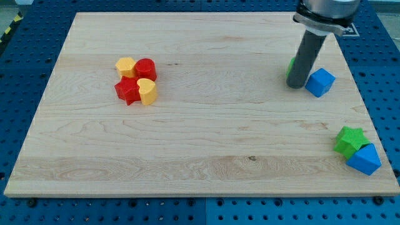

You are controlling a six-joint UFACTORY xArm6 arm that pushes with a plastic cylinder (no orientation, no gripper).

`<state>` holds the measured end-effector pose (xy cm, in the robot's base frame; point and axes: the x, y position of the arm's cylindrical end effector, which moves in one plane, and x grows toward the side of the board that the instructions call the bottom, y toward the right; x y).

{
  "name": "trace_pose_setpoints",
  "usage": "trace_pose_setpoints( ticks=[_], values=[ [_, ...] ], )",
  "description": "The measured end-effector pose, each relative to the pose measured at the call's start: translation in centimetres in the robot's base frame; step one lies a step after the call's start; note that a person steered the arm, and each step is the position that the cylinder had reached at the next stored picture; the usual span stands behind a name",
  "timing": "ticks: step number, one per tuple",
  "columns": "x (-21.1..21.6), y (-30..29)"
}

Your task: Move the green circle into the blue cube

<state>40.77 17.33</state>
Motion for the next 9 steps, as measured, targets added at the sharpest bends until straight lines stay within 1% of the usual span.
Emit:
trace_pose_setpoints(
  ticks=[3, 4, 5, 7, 8, 9],
  values=[
    [-13.3, -1.9],
    [-14.2, -0.1],
    [-12.7, 1.2],
    [-7.0, 4.2],
    [-5.9, 7.5],
    [-5.6, 9.1]
  ],
)
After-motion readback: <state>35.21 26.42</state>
